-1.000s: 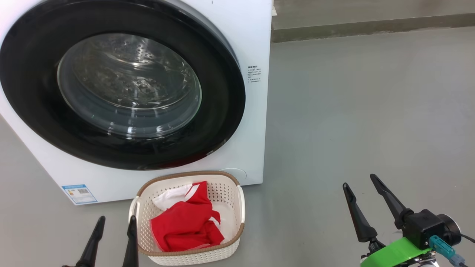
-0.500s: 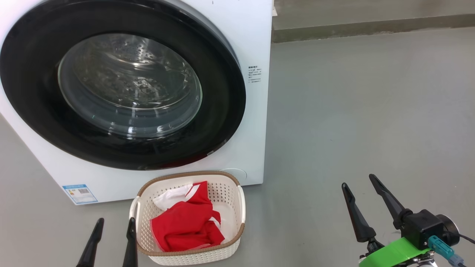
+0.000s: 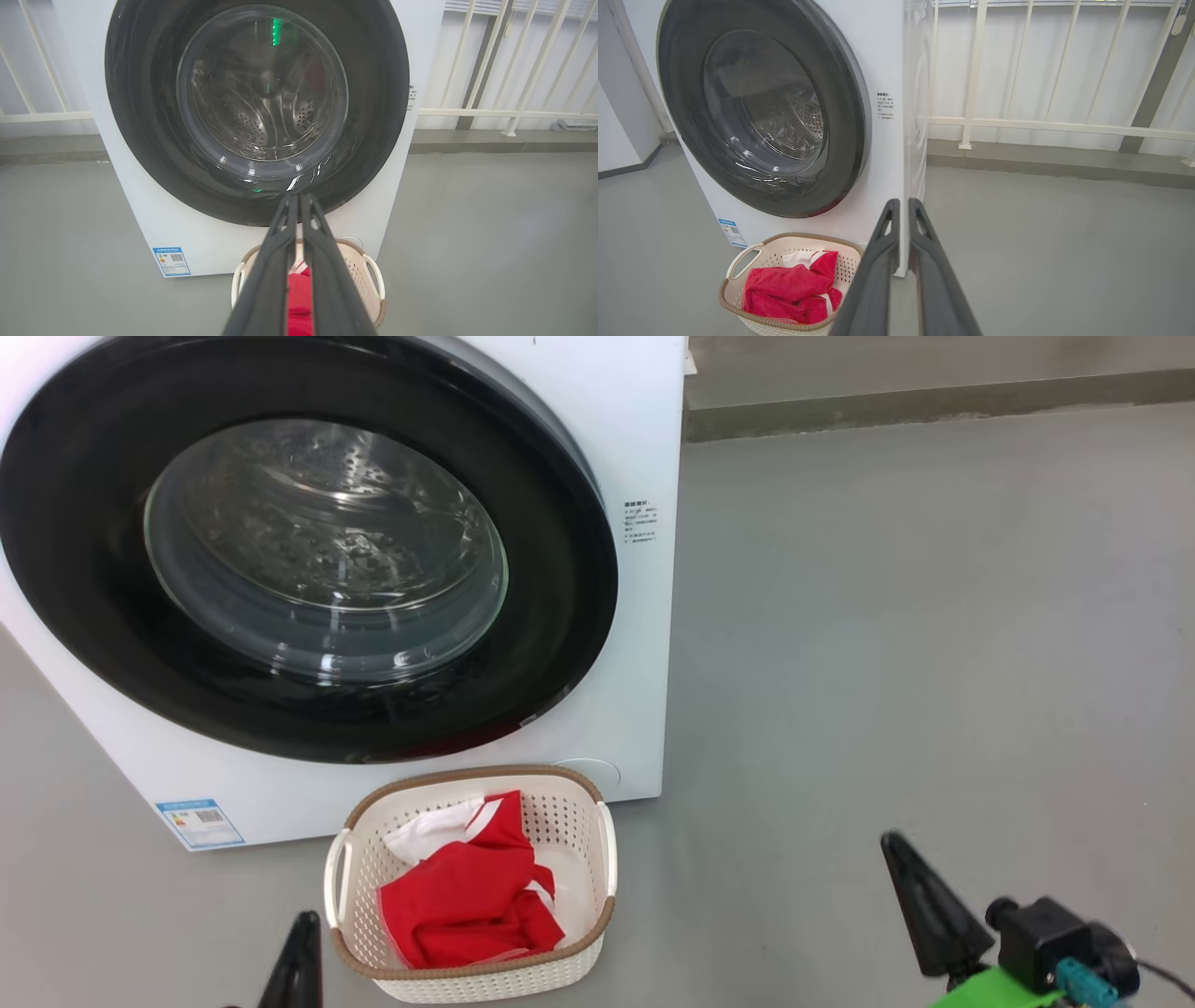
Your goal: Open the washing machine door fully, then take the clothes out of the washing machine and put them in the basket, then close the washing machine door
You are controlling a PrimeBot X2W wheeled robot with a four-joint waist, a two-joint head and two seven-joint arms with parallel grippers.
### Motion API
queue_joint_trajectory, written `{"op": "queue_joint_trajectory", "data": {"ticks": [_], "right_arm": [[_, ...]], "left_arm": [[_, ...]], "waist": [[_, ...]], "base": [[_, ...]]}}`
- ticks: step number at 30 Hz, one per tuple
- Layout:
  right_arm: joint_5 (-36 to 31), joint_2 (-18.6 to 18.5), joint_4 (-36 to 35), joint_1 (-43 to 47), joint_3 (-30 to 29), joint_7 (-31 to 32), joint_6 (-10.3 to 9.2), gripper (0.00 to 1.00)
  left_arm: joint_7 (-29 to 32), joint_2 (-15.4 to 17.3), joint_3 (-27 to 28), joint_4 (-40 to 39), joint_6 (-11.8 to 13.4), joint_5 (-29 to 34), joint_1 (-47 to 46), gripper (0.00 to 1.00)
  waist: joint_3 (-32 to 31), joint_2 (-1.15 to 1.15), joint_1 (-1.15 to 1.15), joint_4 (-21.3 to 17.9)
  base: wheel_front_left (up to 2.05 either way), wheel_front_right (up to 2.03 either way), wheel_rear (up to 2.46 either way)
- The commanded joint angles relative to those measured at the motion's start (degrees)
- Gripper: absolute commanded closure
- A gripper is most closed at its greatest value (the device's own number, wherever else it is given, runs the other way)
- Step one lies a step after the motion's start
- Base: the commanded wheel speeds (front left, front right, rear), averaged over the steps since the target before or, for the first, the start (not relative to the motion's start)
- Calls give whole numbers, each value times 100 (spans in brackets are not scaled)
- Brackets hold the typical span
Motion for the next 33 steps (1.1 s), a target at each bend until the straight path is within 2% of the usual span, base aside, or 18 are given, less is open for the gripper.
{"op": "queue_joint_trajectory", "data": {"ticks": [1,7,11,33], "right_arm": [[70,-5,-49,-37,-7,15,0,100],[472,-9,-51,-67,-46,104,-1,100],[738,-11,-42,-93,-72,163,-2,100],[2119,-8,-15,-227,-220,486,-6,100]], "left_arm": [[30,11,27,-24,-5,-65,-28,100],[148,14,64,13,-29,-469,-92,100],[203,17,68,27,-46,-741,-123,100],[533,29,135,120,-133,-2159,-321,100]], "waist": [[1,0,0,1],[3,0,13,21],[24,0,1,32],[79,0,0,93]], "base": [[0,0,0],[0,0,0],[0,0,0],[0,0,0]]}}
